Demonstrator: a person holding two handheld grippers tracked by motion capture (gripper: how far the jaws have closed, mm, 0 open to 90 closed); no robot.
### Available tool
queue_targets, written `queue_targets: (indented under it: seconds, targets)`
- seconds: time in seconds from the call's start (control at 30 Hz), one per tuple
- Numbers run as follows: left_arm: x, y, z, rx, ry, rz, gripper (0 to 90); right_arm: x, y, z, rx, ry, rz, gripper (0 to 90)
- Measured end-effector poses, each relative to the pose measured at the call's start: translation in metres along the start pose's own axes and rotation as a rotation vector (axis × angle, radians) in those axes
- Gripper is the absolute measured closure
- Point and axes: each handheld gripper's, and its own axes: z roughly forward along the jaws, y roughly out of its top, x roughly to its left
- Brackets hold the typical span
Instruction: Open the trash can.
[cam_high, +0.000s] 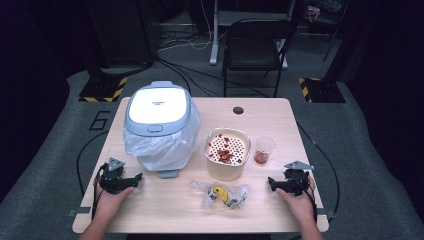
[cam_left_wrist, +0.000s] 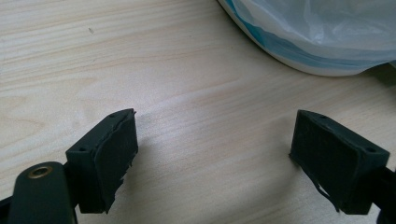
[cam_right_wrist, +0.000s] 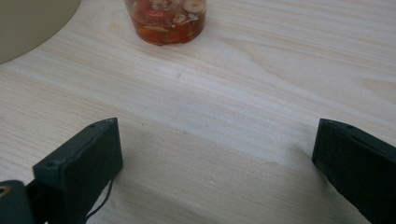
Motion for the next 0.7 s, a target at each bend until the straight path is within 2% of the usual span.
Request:
queue_targets:
  seconds: [0.23, 0.37, 0.4, 0.43, 0.53, 0.67, 0.7]
  targets:
    - [-0.0013, -0.0007, -0.0005, -0.009, 0.004, 0.011, 16.5, 0.0012, -0.0008, -0.0011, 0.003, -0.004, 0.007, 1.9]
    - [-0.0022, -0.0008, -0.0012, -0.005, -0.003, 0.003, 18.0, 0.0008, -0.0015, -0.002, -0.005, -0.003, 0.009, 3.2]
    - [-0.0033, -0.0011, -0.0004, -0.019, -0.001, -0.013, 18.0, 0.0008, -0.0015, -0.002, -0.005, -0.003, 0.009, 3.2]
    - [-0.0022, -0.001, -0.0015, -0.011, 0.002, 0.01, 20.2, 0.0005, -0.0018, -0.0024, -0.007, -0.004, 0.008, 3.9]
    - [-0.0049, -0.0015, -0.0008, -0.033, -0.002, -0.014, 22.0, 0.0003, -0.002, -0.0028, -0.008, -0.005, 0.009, 4.5]
    - [-0.0049, -0.0013, -0.0023, -0.031, -0.01, -0.011, 26.8, 0.0003, -0.0024, -0.0034, -0.008, -0.006, 0.008, 5.0]
    - [-0.0047, -0.0017, -0.0026, -0.033, -0.01, 0.002, 28.2, 0.0003, -0.0024, -0.0034, -0.008, -0.006, 0.007, 5.1]
